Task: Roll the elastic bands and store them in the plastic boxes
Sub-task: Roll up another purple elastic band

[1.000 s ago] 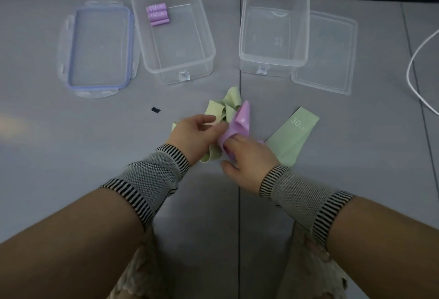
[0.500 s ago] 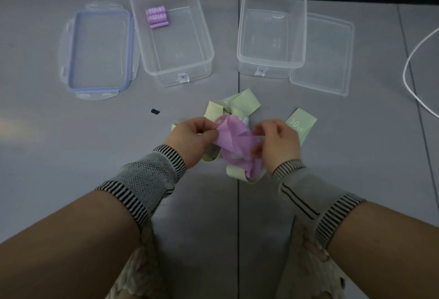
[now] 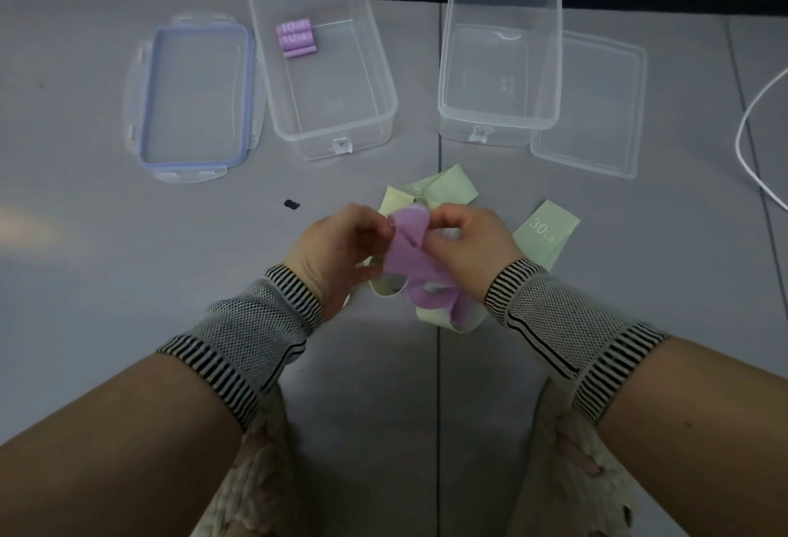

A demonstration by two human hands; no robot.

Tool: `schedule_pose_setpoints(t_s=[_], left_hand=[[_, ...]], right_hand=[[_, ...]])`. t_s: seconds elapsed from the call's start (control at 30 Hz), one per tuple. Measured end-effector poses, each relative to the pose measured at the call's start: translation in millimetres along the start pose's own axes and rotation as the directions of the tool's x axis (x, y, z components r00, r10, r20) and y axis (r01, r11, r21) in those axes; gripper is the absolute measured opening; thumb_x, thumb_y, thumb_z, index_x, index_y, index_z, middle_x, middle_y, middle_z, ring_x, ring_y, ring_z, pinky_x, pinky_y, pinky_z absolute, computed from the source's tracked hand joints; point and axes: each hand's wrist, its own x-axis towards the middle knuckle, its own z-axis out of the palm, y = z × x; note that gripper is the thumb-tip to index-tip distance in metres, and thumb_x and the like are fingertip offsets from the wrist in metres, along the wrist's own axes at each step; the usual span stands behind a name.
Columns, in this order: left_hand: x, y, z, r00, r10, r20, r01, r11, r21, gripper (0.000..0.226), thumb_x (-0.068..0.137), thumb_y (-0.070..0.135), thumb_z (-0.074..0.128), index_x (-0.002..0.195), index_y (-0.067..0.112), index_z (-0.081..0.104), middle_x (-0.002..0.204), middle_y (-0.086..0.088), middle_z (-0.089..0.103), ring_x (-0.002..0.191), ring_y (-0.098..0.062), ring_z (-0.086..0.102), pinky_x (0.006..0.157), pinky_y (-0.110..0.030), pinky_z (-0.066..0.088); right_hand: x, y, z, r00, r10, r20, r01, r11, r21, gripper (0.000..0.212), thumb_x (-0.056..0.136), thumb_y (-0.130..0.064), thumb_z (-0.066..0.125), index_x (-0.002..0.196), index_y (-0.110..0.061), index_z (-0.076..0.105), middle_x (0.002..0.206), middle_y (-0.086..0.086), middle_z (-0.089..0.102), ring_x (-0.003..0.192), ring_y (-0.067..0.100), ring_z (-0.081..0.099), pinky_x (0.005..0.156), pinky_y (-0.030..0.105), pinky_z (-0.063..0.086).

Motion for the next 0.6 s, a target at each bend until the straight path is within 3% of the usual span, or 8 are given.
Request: schedule_pose_setpoints(t_s=[0.1, 0.2, 0.3, 0.43, 0.53, 0.6], left_hand=[[0, 3, 0, 0.995, 0.099, 0.027, -0.102, 0.982, 0.159, 0.024, 0.071, 0.035, 0.073, 0.079, 0.016, 0.059, 0.072, 0.003, 0.064, 0.069, -0.012, 0.062, 0.057, -0.022, 0.05], [0, 4, -2, 0.979, 0.201, 0.032, -0.202, 0.937, 0.286, 0.013, 0.079, 0.009, 0.071, 0.086, 0.012, 0.061, 0.068, 0.004, 0.066, 0.062, -0.008, 0.062, 0.058, -0.02, 0.048], [2, 4, -6, 0.974, 0.223, 0.045, -0.227, 0.941, 0.252, 0.019, 0.084, -0.002, 0.06, 0.097, 0.012, 0.063, 0.073, -0.002, 0.07, 0.068, -0.013, 0.065, 0.068, -0.024, 0.052], [-2, 11, -1, 0.97, 0.21, 0.121, -0.226, 0.964, 0.138, 0.027, 0.084, -0.009, 0.055, 0.104, 0.009, 0.06, 0.07, -0.001, 0.071, 0.068, -0.012, 0.067, 0.062, -0.019, 0.051], [0, 14, 3, 0.968, 0.243, 0.068, -0.252, 0.947, 0.201, 0.02, 0.086, -0.008, 0.054, 0.094, 0.01, 0.056, 0.065, 0.001, 0.069, 0.064, -0.011, 0.065, 0.061, -0.021, 0.052], [3, 14, 5, 0.965, 0.262, 0.008, -0.256, 0.936, 0.242, 0.017, 0.081, 0.0, 0.063, 0.09, 0.012, 0.055, 0.07, -0.004, 0.07, 0.068, -0.018, 0.067, 0.067, -0.032, 0.055]], right_hand=[[1, -2, -4, 0.996, -0.075, -0.058, 0.077, 0.996, 0.037, 0.006, 0.08, -0.023, 0.072, 0.082, -0.019, 0.068, 0.079, -0.013, 0.065, 0.074, -0.001, 0.059, 0.069, 0.016, 0.047], [4, -4, -6, 0.988, -0.123, -0.091, 0.131, 0.987, 0.091, 0.011, 0.08, -0.016, 0.072, 0.09, -0.015, 0.069, 0.085, -0.007, 0.068, 0.083, 0.006, 0.062, 0.078, 0.014, 0.048], [5, -5, -6, 0.978, -0.139, -0.154, 0.147, 0.988, 0.045, 0.024, 0.082, -0.011, 0.067, 0.103, -0.023, 0.065, 0.096, -0.01, 0.064, 0.087, 0.007, 0.059, 0.08, 0.018, 0.049], [5, -3, -6, 0.973, -0.164, -0.162, 0.163, 0.986, -0.021, 0.049, 0.081, -0.017, 0.069, 0.126, -0.031, 0.053, 0.124, -0.009, 0.05, 0.101, 0.007, 0.054, 0.089, 0.024, 0.048], [3, -11, -8, 0.966, -0.188, -0.177, 0.192, 0.981, 0.008, 0.03, 0.084, -0.013, 0.064, 0.108, -0.03, 0.065, 0.11, -0.009, 0.059, 0.095, 0.009, 0.057, 0.09, 0.031, 0.05], [1, -17, -10, 0.978, -0.135, -0.159, 0.149, 0.986, 0.078, 0.022, 0.086, -0.012, 0.06, 0.092, -0.031, 0.07, 0.093, -0.011, 0.065, 0.082, 0.01, 0.061, 0.08, 0.03, 0.054]])
